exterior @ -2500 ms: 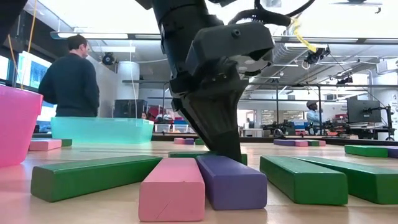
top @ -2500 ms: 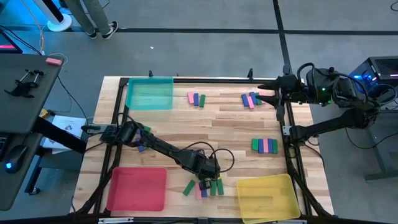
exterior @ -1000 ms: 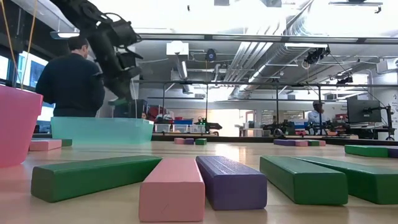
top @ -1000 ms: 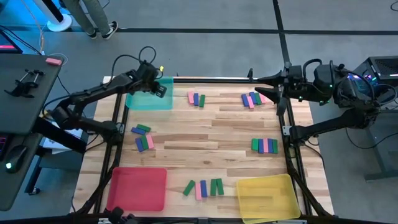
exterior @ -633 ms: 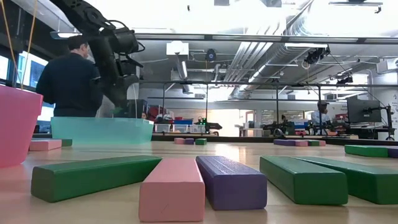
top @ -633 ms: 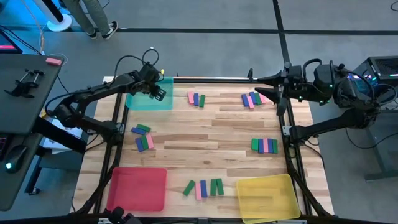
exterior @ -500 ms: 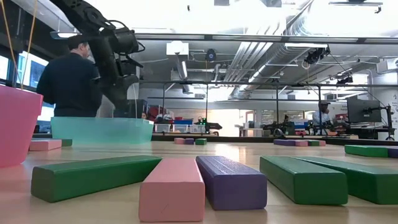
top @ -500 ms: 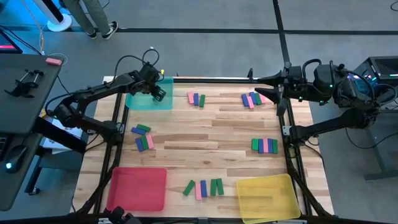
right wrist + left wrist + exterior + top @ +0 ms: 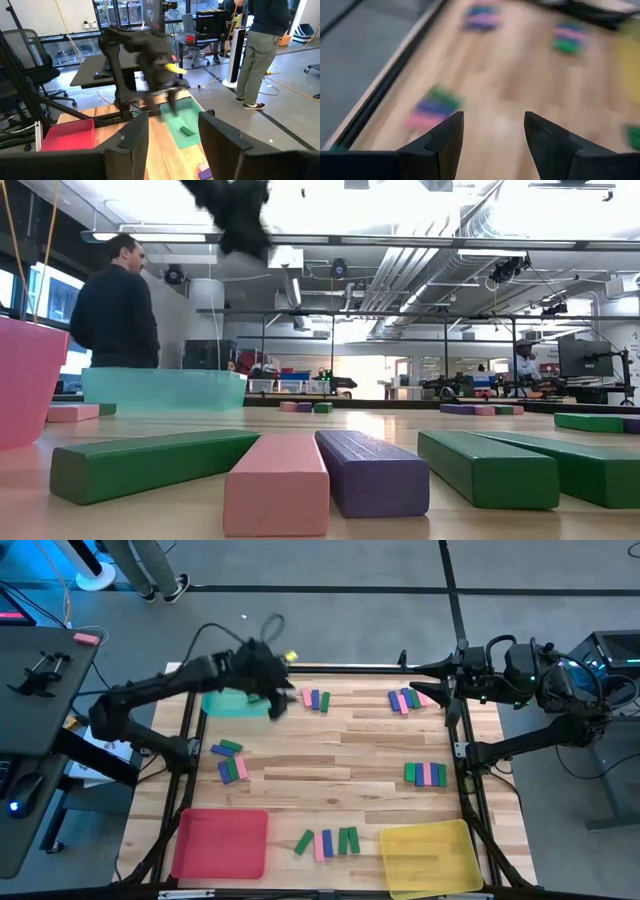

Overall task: Sort blocks
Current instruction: Put the green block into the blue bin

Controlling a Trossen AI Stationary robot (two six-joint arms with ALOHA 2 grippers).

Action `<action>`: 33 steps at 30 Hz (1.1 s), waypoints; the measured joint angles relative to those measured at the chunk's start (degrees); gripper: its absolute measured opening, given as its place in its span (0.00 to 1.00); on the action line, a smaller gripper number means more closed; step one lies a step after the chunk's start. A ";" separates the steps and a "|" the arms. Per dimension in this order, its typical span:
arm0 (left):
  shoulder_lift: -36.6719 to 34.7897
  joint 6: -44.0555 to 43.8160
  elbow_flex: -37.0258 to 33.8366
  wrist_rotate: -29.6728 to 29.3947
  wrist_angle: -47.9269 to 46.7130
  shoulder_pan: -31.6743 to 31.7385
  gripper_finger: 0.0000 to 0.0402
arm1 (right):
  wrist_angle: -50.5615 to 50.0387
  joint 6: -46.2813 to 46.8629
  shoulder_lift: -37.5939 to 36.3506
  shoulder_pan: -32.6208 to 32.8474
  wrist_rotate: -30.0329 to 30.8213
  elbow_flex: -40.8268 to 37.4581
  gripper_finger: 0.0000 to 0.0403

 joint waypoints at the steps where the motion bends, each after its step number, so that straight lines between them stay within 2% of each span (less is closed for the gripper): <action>1: 0.30 0.89 1.23 -1.58 0.03 -4.43 0.48 | -0.02 0.00 0.00 0.00 0.00 0.00 0.37; 4: 1.40 4.34 3.24 -7.83 -0.62 -17.75 0.48 | -0.02 -0.01 0.00 0.00 0.00 0.00 0.37; 7: 3.04 5.27 3.80 -17.22 -1.80 -29.17 0.48 | -0.02 0.02 -0.02 0.00 -0.12 0.00 0.37; 9: 4.14 0.14 3.80 -24.21 -2.20 -34.89 0.48 | -0.01 0.24 -0.02 0.00 -0.56 0.00 0.37; 12: 4.56 -16.48 4.13 -32.53 -6.15 -38.71 0.48 | 0.00 0.57 -0.02 0.00 -2.94 0.00 0.37; 16: 3.47 -35.04 5.66 -33.61 -31.36 -36.42 0.48 | 0.00 1.53 0.00 0.02 -5.24 0.00 0.37; 18: 3.32 -40.95 4.54 -30.47 -45.51 -32.14 0.48 | 0.00 3.10 0.00 0.02 -5.61 0.00 0.37; 20: 3.14 -44.86 1.58 -25.30 -52.14 -25.75 0.48 | -0.04 4.18 0.00 0.02 -5.62 0.00 0.37; 22: 1.94 -41.25 -3.14 -17.53 -48.36 -19.23 0.48 | 0.00 4.89 0.00 0.02 -5.62 0.00 0.37; 24: 1.34 -32.70 -6.85 -12.22 -43.22 -14.51 0.48 | 0.22 5.57 0.19 0.02 -5.62 0.00 0.37; 26: 1.43 -22.62 -9.87 -11.93 -39.86 -11.47 0.48 | 0.42 5.58 0.37 0.02 -5.61 0.02 0.37; 30: 3.25 -6.39 -13.04 -14.29 -39.76 -7.01 0.48 | 1.82 5.58 1.48 0.04 -5.64 0.02 0.37; 33: 5.60 0.75 -14.88 -15.35 -40.47 -4.57 0.48 | 2.53 5.56 2.53 0.02 -5.64 0.02 0.37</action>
